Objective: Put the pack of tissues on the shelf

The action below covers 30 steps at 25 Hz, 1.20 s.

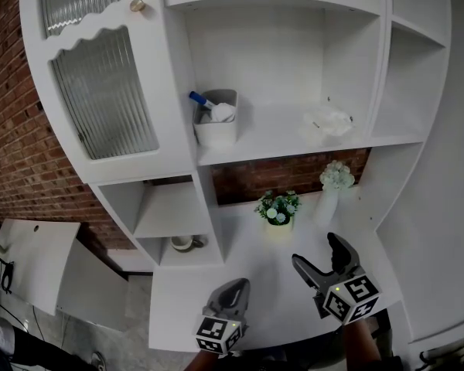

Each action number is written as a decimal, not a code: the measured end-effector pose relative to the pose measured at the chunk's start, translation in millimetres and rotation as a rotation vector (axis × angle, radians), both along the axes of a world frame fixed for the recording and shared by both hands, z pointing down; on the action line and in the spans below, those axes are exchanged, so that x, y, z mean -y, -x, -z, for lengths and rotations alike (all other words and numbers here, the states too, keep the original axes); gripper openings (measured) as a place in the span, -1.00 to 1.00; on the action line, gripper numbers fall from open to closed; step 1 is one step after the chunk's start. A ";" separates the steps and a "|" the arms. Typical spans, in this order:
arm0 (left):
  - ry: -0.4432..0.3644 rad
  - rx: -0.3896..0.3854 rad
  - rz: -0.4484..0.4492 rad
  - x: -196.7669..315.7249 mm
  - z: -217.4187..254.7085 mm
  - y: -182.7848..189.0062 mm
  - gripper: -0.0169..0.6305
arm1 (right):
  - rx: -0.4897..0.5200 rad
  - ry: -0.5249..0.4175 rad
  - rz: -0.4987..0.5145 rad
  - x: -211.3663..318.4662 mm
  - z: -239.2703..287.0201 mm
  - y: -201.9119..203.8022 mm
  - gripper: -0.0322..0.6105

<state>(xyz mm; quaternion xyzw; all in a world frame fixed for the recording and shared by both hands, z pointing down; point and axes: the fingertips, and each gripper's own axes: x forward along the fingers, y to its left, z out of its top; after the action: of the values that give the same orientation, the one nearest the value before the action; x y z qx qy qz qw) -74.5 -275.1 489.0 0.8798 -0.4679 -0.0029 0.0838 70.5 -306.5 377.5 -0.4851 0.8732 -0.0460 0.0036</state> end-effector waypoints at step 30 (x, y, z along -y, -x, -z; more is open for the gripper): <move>-0.009 0.011 -0.012 -6.4 -20.1 2.0 -0.89 | -0.118 0.045 -0.086 -32.7 -106.6 32.8 -0.51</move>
<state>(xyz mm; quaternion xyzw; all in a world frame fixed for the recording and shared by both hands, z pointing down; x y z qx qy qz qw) -76.5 -268.7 509.1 0.8829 -0.4631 0.0004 0.0775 37.6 -273.8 484.2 -0.5240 0.8490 -0.0366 -0.0568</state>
